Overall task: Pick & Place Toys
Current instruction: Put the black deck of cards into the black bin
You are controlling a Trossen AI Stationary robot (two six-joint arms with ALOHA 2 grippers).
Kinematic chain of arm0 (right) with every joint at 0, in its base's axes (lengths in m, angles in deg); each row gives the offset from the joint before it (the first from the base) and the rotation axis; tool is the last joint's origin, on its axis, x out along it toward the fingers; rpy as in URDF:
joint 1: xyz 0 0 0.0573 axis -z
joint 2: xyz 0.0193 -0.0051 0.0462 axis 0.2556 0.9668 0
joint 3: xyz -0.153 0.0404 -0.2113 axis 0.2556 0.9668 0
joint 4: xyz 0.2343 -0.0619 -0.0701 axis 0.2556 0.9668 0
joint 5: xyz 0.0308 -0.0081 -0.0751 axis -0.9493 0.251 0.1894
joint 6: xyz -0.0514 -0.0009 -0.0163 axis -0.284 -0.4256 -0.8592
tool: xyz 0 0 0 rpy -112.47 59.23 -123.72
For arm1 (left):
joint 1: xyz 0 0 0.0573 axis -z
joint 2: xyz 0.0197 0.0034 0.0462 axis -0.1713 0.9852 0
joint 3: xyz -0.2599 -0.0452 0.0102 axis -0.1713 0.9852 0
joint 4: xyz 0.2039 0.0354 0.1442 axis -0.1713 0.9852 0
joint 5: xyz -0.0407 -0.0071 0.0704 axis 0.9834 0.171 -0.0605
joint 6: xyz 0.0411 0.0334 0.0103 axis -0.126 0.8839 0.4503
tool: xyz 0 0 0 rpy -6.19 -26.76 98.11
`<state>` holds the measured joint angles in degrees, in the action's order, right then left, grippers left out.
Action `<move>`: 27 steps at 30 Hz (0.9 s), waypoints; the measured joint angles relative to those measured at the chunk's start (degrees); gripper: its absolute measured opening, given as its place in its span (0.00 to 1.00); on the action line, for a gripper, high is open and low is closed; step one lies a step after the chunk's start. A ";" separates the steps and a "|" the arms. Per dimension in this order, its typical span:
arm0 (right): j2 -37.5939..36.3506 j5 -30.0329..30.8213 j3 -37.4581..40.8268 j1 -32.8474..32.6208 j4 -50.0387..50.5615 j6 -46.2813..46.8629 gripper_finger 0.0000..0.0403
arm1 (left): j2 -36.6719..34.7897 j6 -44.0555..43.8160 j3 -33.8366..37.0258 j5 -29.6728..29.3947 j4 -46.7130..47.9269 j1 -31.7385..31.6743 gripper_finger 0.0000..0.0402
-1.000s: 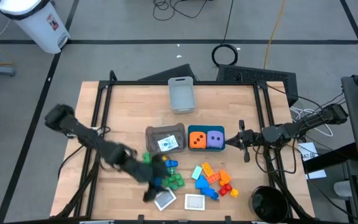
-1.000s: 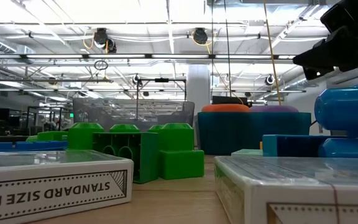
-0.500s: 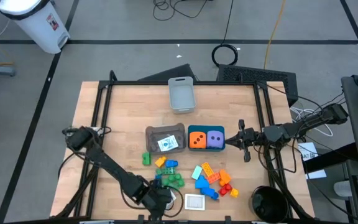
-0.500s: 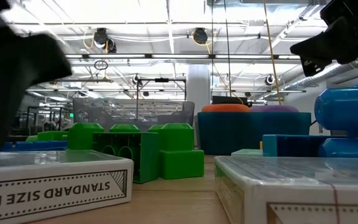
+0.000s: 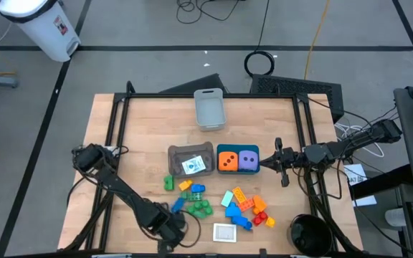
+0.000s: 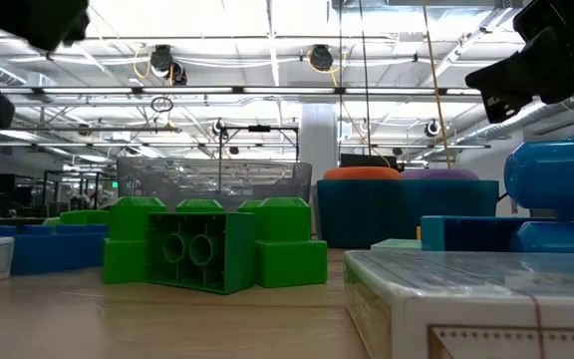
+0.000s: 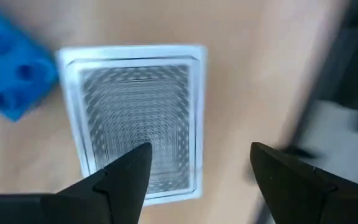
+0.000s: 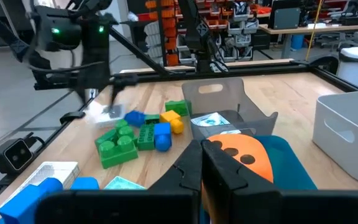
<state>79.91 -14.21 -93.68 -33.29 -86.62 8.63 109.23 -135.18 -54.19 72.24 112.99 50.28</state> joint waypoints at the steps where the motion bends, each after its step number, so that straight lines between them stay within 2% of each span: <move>1: 0.00 0.00 0.00 0.00 0.00 0.01 0.00 | -0.44 -0.72 0.08 -1.18 1.77 0.09 0.70; 8: 0.02 0.00 0.00 0.00 0.00 -0.01 0.00 | -5.14 -3.20 0.01 -4.23 7.73 0.11 0.70; 10: 0.02 0.00 0.00 0.00 0.00 0.01 0.00 | -6.22 -2.86 0.04 -6.88 9.33 0.30 0.70; 17: 0.22 0.00 0.00 0.00 0.02 0.38 0.00 | -6.54 10.57 0.71 -11.57 12.99 1.73 0.70; 21: 0.31 0.04 0.00 0.00 0.04 0.23 0.00 | -6.53 12.71 1.73 -14.79 12.52 1.93 0.70; 27: 0.31 0.07 0.00 0.00 0.04 -0.94 0.00 | -6.53 12.00 3.10 -12.70 12.37 1.83 0.70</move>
<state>80.22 -14.14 -93.68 -33.29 -86.58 7.69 102.70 -123.17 -51.09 59.53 125.36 52.12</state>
